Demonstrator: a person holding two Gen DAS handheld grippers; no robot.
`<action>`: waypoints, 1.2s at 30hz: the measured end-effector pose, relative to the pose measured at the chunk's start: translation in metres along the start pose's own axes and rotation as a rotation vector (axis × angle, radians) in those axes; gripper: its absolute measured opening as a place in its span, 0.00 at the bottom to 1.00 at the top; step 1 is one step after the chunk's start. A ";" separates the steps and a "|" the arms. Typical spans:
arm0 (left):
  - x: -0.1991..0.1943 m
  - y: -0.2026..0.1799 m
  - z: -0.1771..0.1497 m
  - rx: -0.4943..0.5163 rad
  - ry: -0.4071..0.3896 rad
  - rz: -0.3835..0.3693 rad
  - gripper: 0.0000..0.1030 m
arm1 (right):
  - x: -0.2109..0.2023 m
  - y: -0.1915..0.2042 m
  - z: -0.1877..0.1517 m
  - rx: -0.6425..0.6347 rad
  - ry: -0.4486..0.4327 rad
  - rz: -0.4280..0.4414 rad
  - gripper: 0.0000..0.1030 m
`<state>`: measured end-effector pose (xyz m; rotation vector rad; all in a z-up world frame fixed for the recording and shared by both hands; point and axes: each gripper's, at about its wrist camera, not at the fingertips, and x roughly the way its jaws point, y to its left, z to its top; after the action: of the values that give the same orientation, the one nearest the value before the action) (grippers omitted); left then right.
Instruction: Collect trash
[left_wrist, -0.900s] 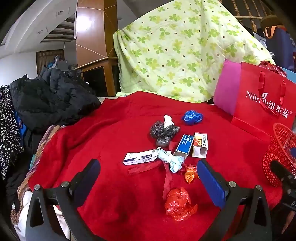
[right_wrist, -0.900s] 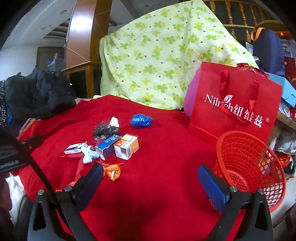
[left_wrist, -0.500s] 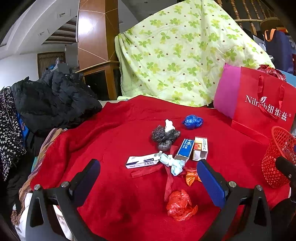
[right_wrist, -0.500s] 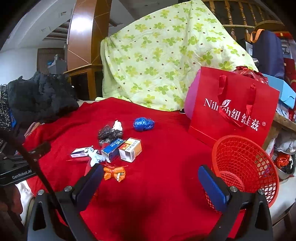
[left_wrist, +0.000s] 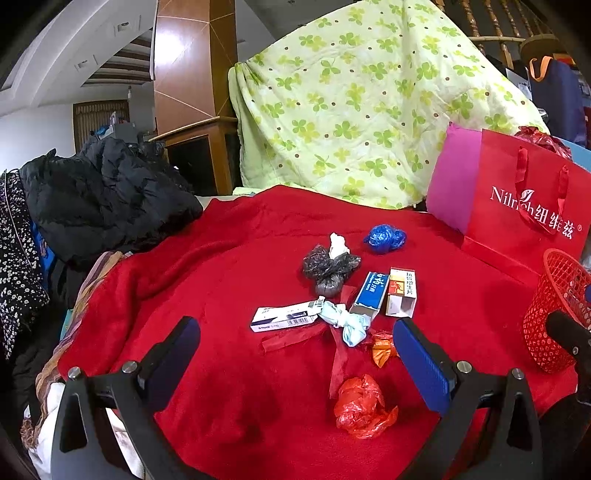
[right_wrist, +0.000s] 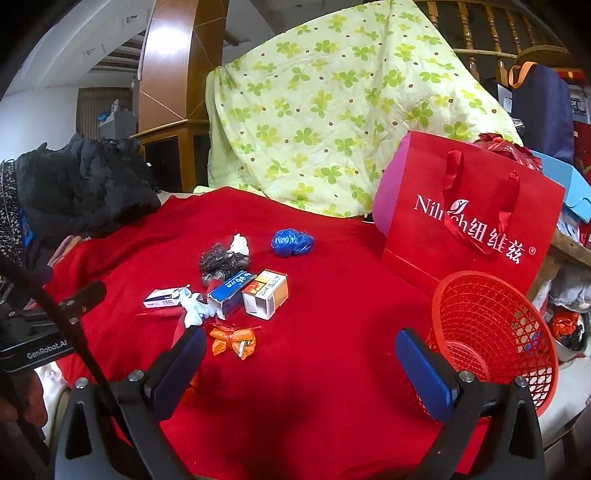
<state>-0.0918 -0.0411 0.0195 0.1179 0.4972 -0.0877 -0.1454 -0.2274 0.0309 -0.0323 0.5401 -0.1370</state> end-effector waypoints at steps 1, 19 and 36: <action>0.001 0.000 0.000 0.000 0.002 -0.001 1.00 | 0.001 0.001 0.000 -0.008 -0.003 -0.006 1.00; 0.010 -0.004 -0.010 0.012 0.030 -0.012 1.00 | 0.006 0.007 -0.001 -0.005 0.006 -0.030 1.00; 0.038 0.004 -0.033 -0.002 0.138 -0.095 1.00 | 0.044 0.004 -0.001 -0.010 0.076 0.073 1.00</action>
<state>-0.0737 -0.0345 -0.0265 0.0991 0.6407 -0.1727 -0.1078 -0.2299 0.0071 -0.0168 0.6174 -0.0643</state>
